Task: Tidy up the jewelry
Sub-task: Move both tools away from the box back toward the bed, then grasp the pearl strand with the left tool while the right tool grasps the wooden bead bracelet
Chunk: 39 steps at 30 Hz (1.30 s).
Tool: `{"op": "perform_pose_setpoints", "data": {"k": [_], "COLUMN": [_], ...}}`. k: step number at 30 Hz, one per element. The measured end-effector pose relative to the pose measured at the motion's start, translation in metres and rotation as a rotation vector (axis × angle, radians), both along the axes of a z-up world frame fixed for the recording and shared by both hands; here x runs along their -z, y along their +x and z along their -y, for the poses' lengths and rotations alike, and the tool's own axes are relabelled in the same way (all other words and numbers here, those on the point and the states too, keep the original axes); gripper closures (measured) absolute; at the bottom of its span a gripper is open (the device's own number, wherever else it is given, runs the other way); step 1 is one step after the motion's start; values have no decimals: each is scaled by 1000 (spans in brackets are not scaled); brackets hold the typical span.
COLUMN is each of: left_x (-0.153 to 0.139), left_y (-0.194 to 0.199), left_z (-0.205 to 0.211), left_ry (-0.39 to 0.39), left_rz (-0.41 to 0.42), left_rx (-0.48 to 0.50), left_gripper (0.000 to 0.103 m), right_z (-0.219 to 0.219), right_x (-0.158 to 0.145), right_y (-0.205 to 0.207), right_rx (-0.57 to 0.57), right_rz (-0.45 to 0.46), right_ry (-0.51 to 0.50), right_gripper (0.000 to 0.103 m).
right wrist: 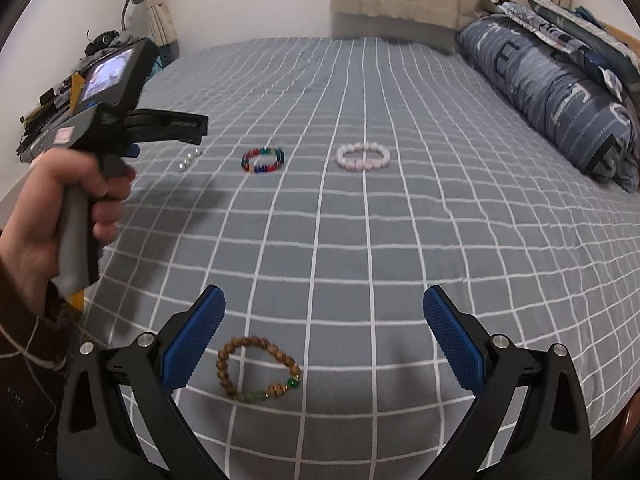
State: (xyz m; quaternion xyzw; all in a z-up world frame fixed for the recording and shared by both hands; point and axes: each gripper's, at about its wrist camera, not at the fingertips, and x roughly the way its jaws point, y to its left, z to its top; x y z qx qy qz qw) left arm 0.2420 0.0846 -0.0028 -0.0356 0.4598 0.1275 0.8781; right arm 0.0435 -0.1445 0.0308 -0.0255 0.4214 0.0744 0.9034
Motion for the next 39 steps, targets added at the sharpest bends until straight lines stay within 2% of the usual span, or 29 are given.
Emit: {"op": "perform_pose_setpoints", "data": {"k": [2, 7, 9, 14, 17, 21, 26, 28, 30, 32, 35, 39], "left_x": [11, 34, 41, 49, 51, 51, 52, 52, 51, 51, 51, 50], "left_y": [7, 16, 19, 24, 24, 26, 26, 25, 24, 24, 23, 21], "left_z": [-1, -11, -15, -18, -18, -19, -16, -14, -9, -7, -4, -2], "left_ry": [21, -13, -38, -43, -36, -43, -35, -27, -23, -18, -17, -29], "left_rz": [0, -30, -36, -49, -49, -45, -47, -47, -48, -51, -53, -65], "left_rx": [-21, -54, -66, -66, -77, -76, -66, -61, -51, -46, -41, -22], "left_gripper": [6, 6, 7, 8, 13, 25, 35, 42, 48, 53, 61, 82], "right_z": [0, 1, 2, 1, -1, -4, -5, -6, -5, -4, -4, -2], "right_x": [7, 22, 28, 40, 46, 53, 59, 61, 61, 62, 63, 63], "right_y": [-1, -4, -4, -5, -6, -7, -8, -7, -7, -7, -4, -3], "right_rx": [1, -8, -11, -15, -28, -47, -62, -63, -64, -60, -61, -59], "right_rz": [-15, -48, -61, -97, -115, -145, -172, -178, -182, -184, -187, -189], "right_ry": [0, -6, -8, -5, -5, -2, 0, -6, -3, -14, -28, -20], "right_gripper": [8, 9, 12, 22, 29, 40, 54, 60, 66, 77, 86, 89]}}
